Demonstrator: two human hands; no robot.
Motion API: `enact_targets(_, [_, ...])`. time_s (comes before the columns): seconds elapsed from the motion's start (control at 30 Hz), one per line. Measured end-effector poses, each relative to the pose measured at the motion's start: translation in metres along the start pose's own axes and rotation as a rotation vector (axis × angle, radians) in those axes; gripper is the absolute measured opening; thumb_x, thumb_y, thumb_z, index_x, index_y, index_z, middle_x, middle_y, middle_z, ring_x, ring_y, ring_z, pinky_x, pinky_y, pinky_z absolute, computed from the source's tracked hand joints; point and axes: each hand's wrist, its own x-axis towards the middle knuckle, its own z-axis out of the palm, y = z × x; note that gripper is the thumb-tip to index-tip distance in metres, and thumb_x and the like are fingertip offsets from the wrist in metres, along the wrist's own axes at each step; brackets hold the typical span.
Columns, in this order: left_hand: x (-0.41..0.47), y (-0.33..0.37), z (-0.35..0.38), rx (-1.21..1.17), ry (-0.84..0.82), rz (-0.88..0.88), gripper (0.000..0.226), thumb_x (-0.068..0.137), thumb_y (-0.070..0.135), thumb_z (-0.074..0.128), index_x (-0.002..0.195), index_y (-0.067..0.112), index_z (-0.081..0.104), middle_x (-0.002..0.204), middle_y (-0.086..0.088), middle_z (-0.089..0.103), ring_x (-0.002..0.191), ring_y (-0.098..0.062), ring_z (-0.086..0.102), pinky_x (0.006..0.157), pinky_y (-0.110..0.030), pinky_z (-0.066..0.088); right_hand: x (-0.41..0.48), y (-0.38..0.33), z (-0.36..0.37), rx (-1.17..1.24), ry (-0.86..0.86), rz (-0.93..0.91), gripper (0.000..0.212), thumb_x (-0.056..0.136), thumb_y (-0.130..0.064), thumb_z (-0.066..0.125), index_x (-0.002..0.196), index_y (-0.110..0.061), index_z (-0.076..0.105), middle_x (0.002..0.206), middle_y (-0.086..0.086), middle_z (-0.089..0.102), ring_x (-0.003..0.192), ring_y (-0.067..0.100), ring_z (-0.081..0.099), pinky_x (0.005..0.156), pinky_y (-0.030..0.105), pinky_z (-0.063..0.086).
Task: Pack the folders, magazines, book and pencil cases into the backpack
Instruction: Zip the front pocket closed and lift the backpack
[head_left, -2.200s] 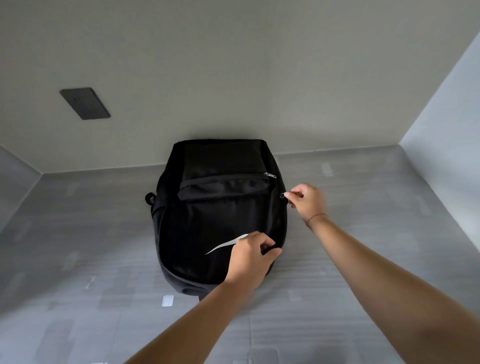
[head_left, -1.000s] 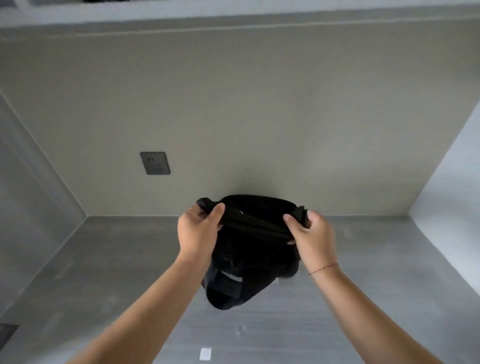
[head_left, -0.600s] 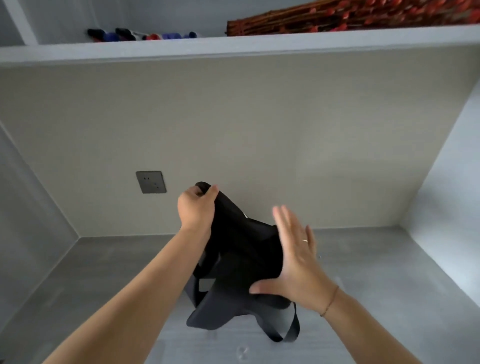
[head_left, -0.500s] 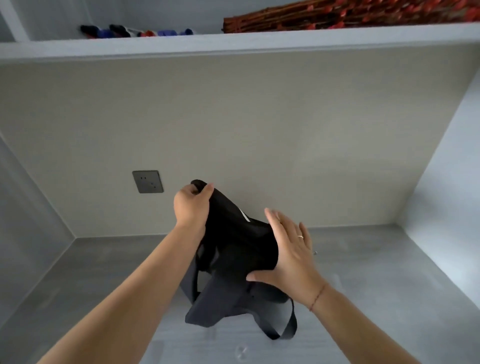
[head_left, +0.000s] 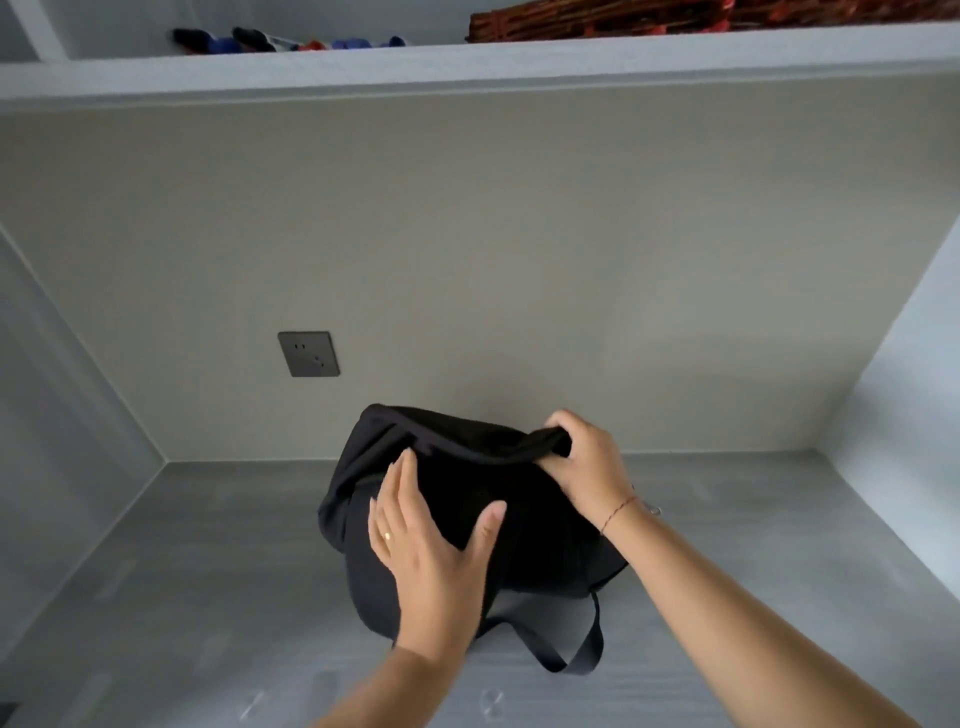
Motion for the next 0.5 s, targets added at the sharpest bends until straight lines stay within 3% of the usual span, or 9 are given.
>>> enact_targets(0.13, [-0.042, 0.002, 0.026, 0.037, 0.006, -0.110, 0.113, 0.061, 0.082, 0.047, 0.146, 0.014, 0.019, 0.152, -0.008, 0.024, 0.141, -0.024, 0.020, 0.113, -0.056, 0.017, 0.016, 0.001, -0.003, 0.246, 0.135, 0.065, 0.021, 0.075, -0.024, 0.074, 0.070, -0.019, 0.054, 0.065, -0.005, 0.059, 0.060, 0.004, 0.053, 0.057, 0.019, 0.040])
enact_targets(0.27, [-0.038, 0.001, 0.053, 0.182, -0.087, -0.046, 0.125, 0.049, 0.066, 0.076, 0.145, 0.012, 0.016, 0.151, -0.012, 0.026, 0.143, -0.028, 0.010, 0.111, -0.061, 0.019, 0.026, 0.002, -0.009, 0.327, 0.180, 0.083, 0.021, 0.075, -0.024, 0.075, 0.068, -0.021, 0.055, 0.063, -0.010, 0.059, 0.056, -0.002, 0.053, 0.056, 0.015, 0.041])
enact_targets(0.33, [-0.024, 0.000, 0.060, 0.196, -0.103, -0.001, 0.122, 0.054, 0.067, 0.072, 0.146, 0.014, 0.012, 0.152, -0.012, 0.023, 0.144, -0.028, 0.005, 0.111, -0.060, 0.016, 0.028, 0.004, -0.017, 0.362, 0.167, 0.069, 0.017, 0.076, -0.024, 0.075, 0.074, -0.015, 0.060, 0.069, -0.007, 0.064, 0.060, -0.002, 0.056, 0.057, 0.012, 0.044])
enact_targets(0.43, [-0.006, 0.001, 0.066, 0.190, -0.112, 0.060, 0.113, 0.065, 0.074, 0.055, 0.148, 0.015, 0.006, 0.155, -0.009, 0.019, 0.146, -0.024, 0.000, 0.114, -0.055, 0.012, 0.030, 0.014, -0.036, 0.410, 0.044, 0.083, 0.014, 0.079, -0.027, 0.073, 0.086, -0.019, 0.064, 0.081, -0.009, 0.068, 0.075, -0.001, 0.062, 0.066, 0.008, 0.047])
enact_targets(0.5, [0.003, 0.002, 0.073, 0.195, -0.105, 0.063, 0.112, 0.066, 0.073, 0.056, 0.148, 0.015, 0.006, 0.156, -0.008, 0.018, 0.146, -0.023, 0.000, 0.115, -0.054, 0.010, 0.028, 0.032, -0.048, 0.458, -0.164, 0.113, 0.029, 0.078, -0.040, 0.071, 0.102, -0.025, 0.064, 0.102, -0.009, 0.070, 0.097, 0.005, 0.064, 0.087, 0.018, 0.050])
